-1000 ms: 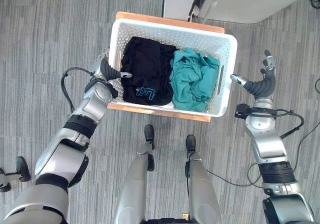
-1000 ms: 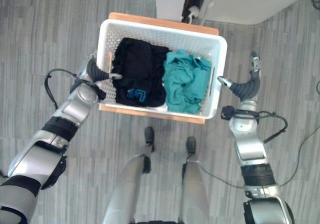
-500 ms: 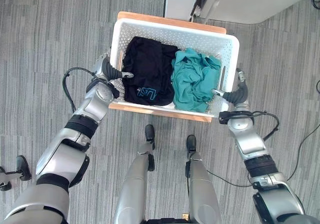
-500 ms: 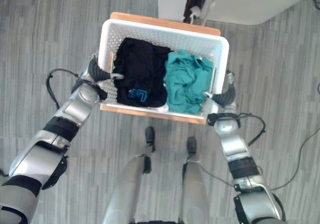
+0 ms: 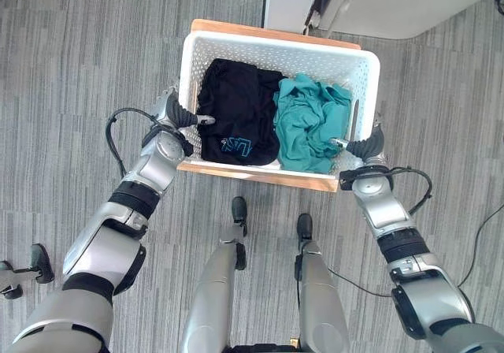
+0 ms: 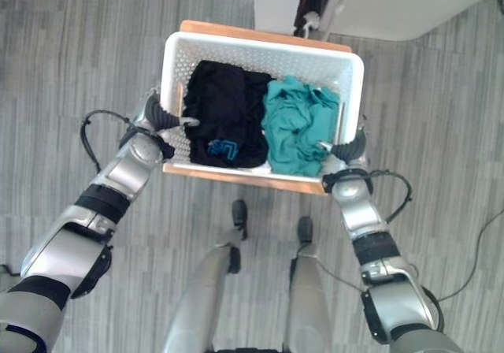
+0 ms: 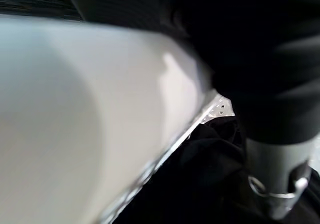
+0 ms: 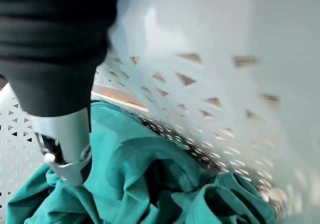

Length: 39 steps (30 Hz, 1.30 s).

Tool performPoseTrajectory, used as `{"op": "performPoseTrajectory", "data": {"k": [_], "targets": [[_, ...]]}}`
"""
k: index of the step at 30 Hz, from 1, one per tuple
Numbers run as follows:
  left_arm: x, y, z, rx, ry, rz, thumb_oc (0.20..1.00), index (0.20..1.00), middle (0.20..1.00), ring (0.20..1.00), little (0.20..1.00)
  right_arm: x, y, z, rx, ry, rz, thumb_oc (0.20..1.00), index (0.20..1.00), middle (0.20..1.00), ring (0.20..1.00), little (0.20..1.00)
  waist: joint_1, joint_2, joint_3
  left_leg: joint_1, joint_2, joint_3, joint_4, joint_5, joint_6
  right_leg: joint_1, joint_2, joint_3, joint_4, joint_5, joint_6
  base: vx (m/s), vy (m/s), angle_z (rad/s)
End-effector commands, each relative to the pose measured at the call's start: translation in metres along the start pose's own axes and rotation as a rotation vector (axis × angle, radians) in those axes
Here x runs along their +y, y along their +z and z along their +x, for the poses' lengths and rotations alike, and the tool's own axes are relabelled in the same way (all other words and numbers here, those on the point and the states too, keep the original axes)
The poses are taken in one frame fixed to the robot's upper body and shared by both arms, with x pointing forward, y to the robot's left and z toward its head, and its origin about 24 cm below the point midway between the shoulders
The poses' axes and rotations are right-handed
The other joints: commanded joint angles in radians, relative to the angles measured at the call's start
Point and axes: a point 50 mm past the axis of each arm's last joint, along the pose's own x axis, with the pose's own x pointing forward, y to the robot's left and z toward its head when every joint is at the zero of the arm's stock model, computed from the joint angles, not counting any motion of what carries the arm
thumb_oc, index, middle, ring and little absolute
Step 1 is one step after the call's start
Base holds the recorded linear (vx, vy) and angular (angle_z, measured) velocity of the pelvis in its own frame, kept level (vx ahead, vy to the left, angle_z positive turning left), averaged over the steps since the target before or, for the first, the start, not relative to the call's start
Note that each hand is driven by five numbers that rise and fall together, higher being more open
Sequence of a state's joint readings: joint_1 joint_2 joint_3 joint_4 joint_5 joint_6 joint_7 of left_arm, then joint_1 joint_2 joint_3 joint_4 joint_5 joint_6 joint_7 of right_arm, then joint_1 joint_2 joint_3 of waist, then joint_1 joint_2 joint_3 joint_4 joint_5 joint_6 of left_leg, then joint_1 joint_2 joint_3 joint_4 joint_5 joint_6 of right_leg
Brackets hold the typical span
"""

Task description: Grab the laundry basket,head to the washer,open it,put in the laundry and shut it.

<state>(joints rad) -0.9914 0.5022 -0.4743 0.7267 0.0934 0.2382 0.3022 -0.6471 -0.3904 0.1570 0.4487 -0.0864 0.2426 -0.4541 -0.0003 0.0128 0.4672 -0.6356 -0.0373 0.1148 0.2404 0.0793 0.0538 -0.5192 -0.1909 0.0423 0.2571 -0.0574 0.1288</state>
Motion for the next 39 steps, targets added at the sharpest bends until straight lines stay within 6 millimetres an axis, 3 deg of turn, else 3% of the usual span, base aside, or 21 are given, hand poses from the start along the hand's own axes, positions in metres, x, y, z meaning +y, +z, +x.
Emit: {"op": "performPoseTrajectory", "data": {"k": [1, 2, 3, 5, 16, 27, 34, 39], "targets": [[-0.042, -0.002, -0.013, -0.004, -0.122, 0.033, 0.595, 0.595, 0.595, 0.595, 0.595, -0.005, -0.003, 0.004, 0.02, 0.008, 0.017, 0.57, 0.57, 0.57, 0.57, 0.57, 0.024, 0.034, 0.015, -0.056, 0.001, -0.12, 0.144, -0.203, -0.029, -0.027, -0.056, -0.042, -0.085, 0.132, 0.002, 0.0, 0.0, 0.0], [-0.041, -0.002, -0.013, -0.005, -0.12, 0.031, 0.454, 0.454, 0.454, 0.454, 0.454, -0.005, -0.002, 0.004, 0.019, 0.012, 0.02, 0.435, 0.435, 0.435, 0.435, 0.435, 0.024, 0.034, 0.015, -0.056, 0.0, -0.12, 0.144, -0.203, -0.029, -0.027, -0.057, -0.042, -0.085, 0.132, 0.002, 0.0, 0.0, 0.0], [-0.041, -0.001, -0.013, -0.008, -0.118, 0.031, 0.2, 0.2, 0.2, 0.2, 0.2, -0.004, -0.003, 0.003, 0.022, 0.018, 0.022, 0.373, 0.373, 0.373, 0.373, 0.373, 0.024, 0.033, 0.015, -0.056, 0.0, -0.12, 0.145, -0.204, -0.029, -0.027, -0.057, -0.041, -0.085, 0.132, 0.002, 0.0, 0.0, 0.0], [-0.039, 0.0, -0.013, -0.018, -0.115, 0.039, 0.2, 0.2, 0.2, 0.2, 0.2, -0.005, -0.003, 0.004, 0.022, 0.022, 0.03, 0.2, 0.2, 0.2, 0.2, 0.2, 0.023, 0.033, 0.014, -0.056, 0.001, -0.119, 0.145, -0.204, -0.028, -0.028, -0.058, -0.042, -0.084, 0.132, 0.002, 0.0, 0.0, 0.0], [-0.03, 0.003, -0.013, -0.062, -0.086, 0.031, 0.2, 0.2, 0.2, 0.2, 0.2, -0.013, -0.001, 0.004, -0.019, 0.032, -0.018, 0.2, 0.2, 0.2, 0.2, 0.2, 0.023, 0.025, 0.01, -0.055, 0.003, -0.117, 0.149, -0.209, -0.028, -0.03, -0.059, -0.042, -0.08, 0.132, 0.002, 0.0, 0.0, 0.0], [-0.019, 0.011, -0.013, -0.132, -0.039, 0.019, 0.2, 0.2, 0.2, 0.2, 0.2, -0.019, 0.014, -0.002, -0.115, 0.016, 0.063, 0.2, 0.2, 0.2, 0.2, 0.2, 0.014, 0.017, -0.002, -0.043, 0.01, -0.119, 0.147, -0.21, -0.03, -0.02, -0.056, -0.043, -0.082, 0.13, 0.003, 0.0, 0.0, 0.0], [-0.01, -0.005, -0.029, -0.172, -0.065, -0.048, 0.2, 0.2, 0.2, 0.2, 0.2, -0.038, 0.001, -0.021, -0.149, 0.045, 0.109, 0.2, 0.2, 0.2, 0.2, 0.2, 0.002, -0.011, -0.076, 0.077, 0.021, -0.119, 0.103, -0.216, -0.031, 0.068, -0.056, -0.057, -0.063, 0.106, 0.009, 0.07, -0.013, 0.02], [-0.001, -0.023, -0.048, -0.21, -0.104, -0.023, 0.2, 0.2, 0.2, 0.2, 0.2, -0.059, -0.016, -0.035, -0.152, 0.084, 0.066, 0.2, 0.2, 0.2, 0.2, 0.2, -0.006, -0.026, -0.136, 0.264, 0.024, -0.115, 0.007, -0.216, -0.029, 0.182, -0.054, -0.089, -0.036, 0.074, 0.02, 0.15, 0.001, -0.04]]}}
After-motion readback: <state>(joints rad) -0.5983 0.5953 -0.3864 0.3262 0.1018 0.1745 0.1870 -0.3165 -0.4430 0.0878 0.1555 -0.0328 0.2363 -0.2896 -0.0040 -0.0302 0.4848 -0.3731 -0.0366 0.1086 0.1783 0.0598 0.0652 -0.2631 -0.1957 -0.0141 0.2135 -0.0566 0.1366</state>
